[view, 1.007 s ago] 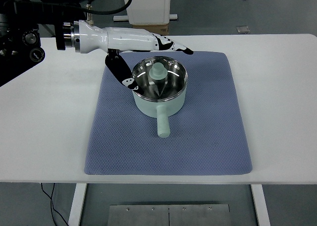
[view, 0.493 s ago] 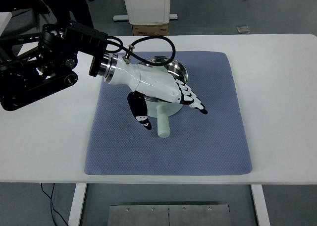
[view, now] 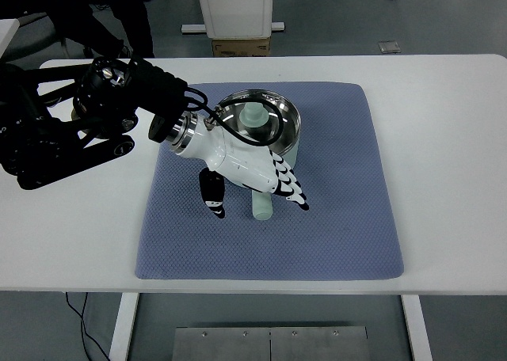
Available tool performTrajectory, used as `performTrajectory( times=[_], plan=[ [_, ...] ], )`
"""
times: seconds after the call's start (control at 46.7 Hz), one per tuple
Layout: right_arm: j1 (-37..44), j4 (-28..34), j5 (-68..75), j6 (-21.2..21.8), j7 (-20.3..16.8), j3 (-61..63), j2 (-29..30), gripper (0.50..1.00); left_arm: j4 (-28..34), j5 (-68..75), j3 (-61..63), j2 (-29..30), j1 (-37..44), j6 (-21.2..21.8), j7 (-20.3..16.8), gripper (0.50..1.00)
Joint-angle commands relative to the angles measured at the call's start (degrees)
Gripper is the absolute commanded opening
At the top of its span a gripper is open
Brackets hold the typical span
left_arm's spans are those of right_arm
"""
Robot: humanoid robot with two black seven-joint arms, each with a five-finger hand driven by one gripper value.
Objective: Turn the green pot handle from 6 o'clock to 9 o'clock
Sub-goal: 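Lower the left hand onto the saucepan handle nearest the robot, then push the handle with the left hand, rotating the pot's handle sideways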
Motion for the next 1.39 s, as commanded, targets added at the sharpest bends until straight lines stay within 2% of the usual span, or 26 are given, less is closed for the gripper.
performTrajectory(
  times=[0.0,0.707,1.371],
  plan=[
    [0.0,0.0,0.0,0.0,0.0,0.0,0.0,1.0,0.2,0.2,0.8,-0.7,0.0,0.0,0.0,1.0],
    [0.0,0.0,0.0,0.0,0.0,0.0,0.0,1.0,4.0,4.2,5.1,-5.1,1.9,0.0,0.0,1.0],
    [0.0,0.0,0.0,0.0,0.0,0.0,0.0,1.0,3.9,4.6,5.6,-3.8,1.3,-0.3,-0.2,1.0]
  ],
)
